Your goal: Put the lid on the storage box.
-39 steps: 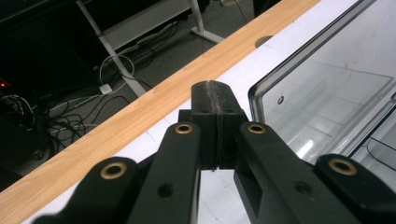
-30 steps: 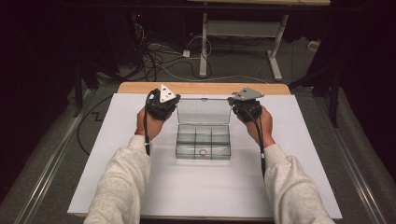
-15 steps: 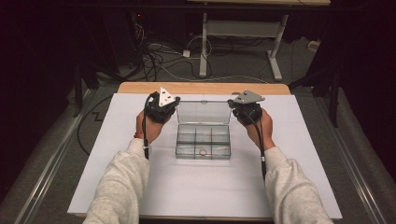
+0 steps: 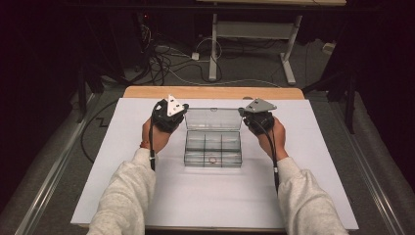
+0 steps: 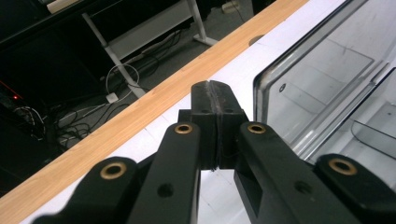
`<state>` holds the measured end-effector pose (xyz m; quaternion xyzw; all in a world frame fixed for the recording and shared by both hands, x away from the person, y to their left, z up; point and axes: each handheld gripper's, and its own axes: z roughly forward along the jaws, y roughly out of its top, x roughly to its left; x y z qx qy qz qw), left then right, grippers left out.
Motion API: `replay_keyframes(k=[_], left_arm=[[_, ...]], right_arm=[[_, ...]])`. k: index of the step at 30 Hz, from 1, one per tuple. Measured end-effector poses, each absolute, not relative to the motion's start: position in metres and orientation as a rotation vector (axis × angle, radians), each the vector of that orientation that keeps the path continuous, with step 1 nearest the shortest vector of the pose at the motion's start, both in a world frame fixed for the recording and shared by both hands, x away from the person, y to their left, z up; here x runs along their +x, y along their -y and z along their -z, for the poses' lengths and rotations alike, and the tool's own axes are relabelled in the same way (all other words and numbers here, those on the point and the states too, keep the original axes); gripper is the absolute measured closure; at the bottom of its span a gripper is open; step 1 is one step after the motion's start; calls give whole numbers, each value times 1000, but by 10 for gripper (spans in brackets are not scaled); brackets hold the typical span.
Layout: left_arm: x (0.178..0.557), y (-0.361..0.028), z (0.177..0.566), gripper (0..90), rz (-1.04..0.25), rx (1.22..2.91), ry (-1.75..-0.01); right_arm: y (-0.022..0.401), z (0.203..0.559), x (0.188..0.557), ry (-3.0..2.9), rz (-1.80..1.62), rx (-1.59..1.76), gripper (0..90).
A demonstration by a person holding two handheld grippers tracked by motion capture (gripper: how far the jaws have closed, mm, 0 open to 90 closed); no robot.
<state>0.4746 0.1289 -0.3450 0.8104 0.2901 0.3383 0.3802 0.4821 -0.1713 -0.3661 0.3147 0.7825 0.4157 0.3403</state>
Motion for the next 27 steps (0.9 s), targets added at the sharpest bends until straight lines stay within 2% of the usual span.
replay_keyframes(k=[2,3,27], left_arm=[[474,-129,345,870,-873,2071,-701],[470,-129,346,870,-865,2067,-752],[444,-127,357,870,-889,2033,-745]], right_arm=[[171,367,480,-2035,-1084,820,900],[172,367,479,-2034,-1083,815,900],[169,376,455,-2001,-1085,808,900]])
